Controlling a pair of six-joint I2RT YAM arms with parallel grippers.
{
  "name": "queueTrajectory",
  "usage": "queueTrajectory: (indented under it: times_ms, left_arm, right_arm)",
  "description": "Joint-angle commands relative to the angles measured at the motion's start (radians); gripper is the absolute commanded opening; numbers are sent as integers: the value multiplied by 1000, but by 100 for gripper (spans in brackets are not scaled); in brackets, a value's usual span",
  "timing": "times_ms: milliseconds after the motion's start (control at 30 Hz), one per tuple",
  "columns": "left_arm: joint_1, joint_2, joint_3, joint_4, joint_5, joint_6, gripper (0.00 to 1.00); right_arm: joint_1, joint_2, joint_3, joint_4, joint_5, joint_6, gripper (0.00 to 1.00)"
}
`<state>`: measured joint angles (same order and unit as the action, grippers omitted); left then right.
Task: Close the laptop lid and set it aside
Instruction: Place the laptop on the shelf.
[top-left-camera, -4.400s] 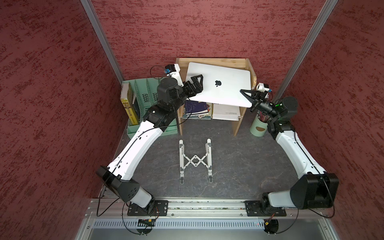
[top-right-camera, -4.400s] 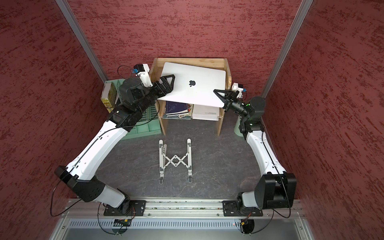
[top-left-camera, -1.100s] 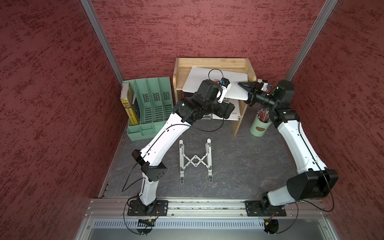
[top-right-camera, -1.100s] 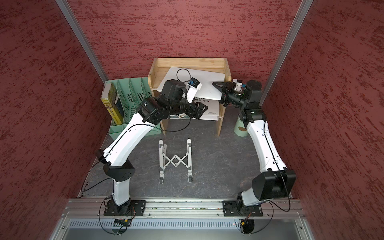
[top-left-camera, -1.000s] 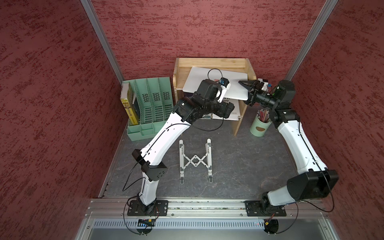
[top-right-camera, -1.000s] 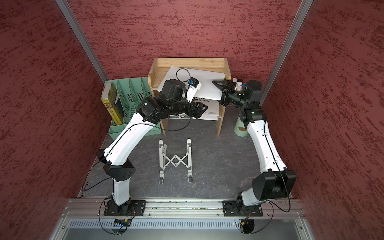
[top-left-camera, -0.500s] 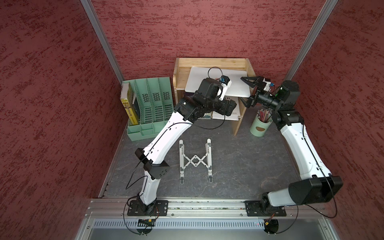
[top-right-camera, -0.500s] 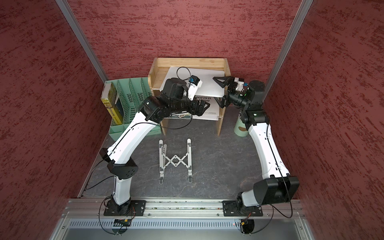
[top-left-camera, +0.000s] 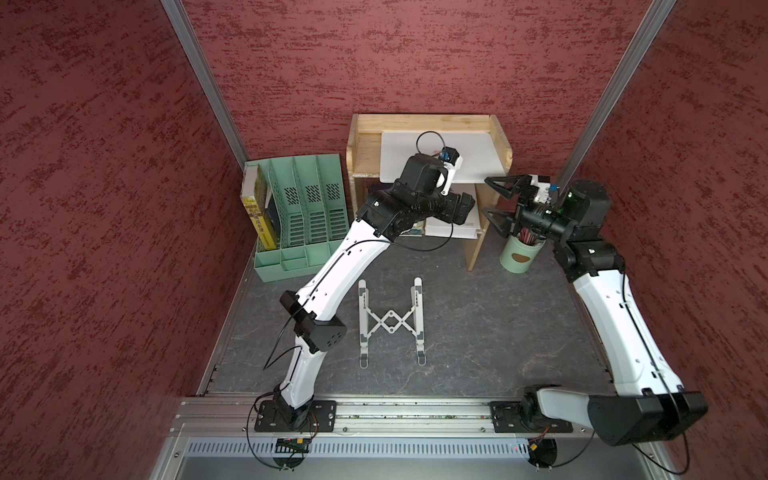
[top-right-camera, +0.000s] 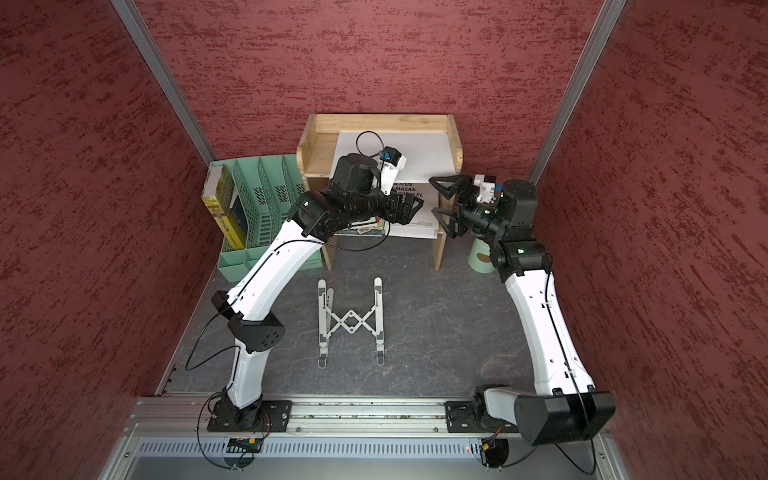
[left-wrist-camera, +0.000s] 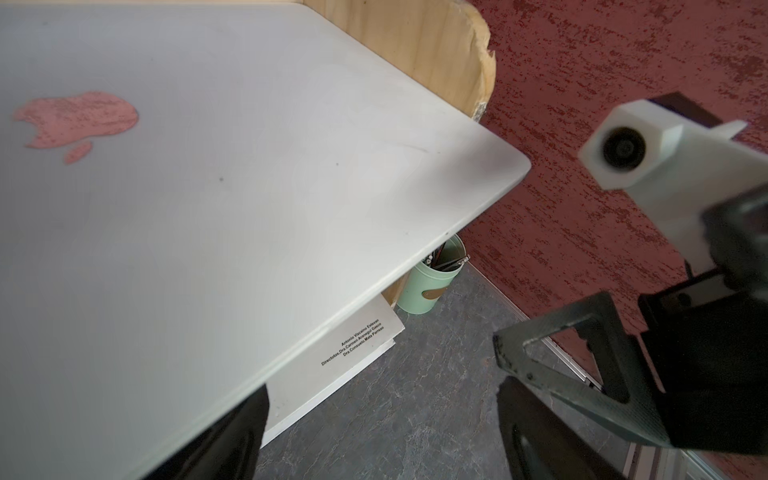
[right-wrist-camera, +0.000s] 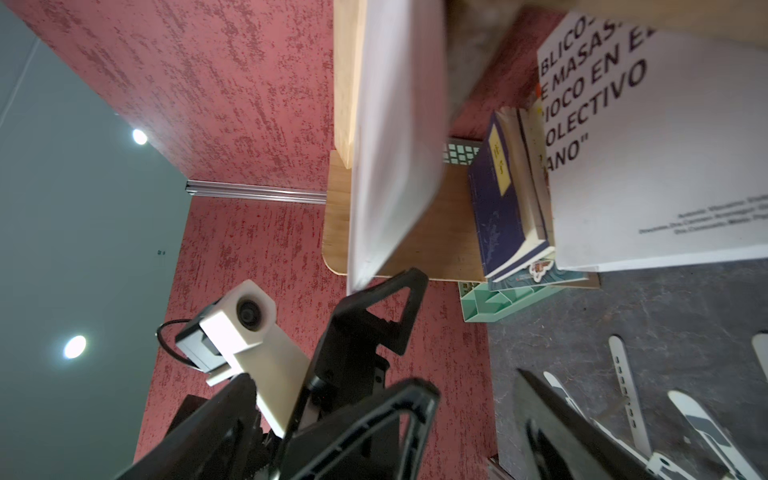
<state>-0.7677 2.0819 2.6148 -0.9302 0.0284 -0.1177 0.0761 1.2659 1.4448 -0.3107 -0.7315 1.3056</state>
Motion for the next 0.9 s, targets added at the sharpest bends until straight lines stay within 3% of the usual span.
queueTrajectory:
  times_ms: [0,400,700,867]
  left_arm:
    - [55,25,22,108,-44,-10,89]
    - [42,-9,-26,123,-46,11,89]
    - [-5,-86,-158,160,-70,57,89]
    - [-33,-190,-329,239,-80,70,90]
  right_arm:
    - [4,-53,-39,-47,29,-54,98]
    - [-12,-178,-93,-179,75,-203,99]
    - [-35,-163,-96,-182,60,-233,98]
    - [-42,-172,-84,-240,85,-321,98]
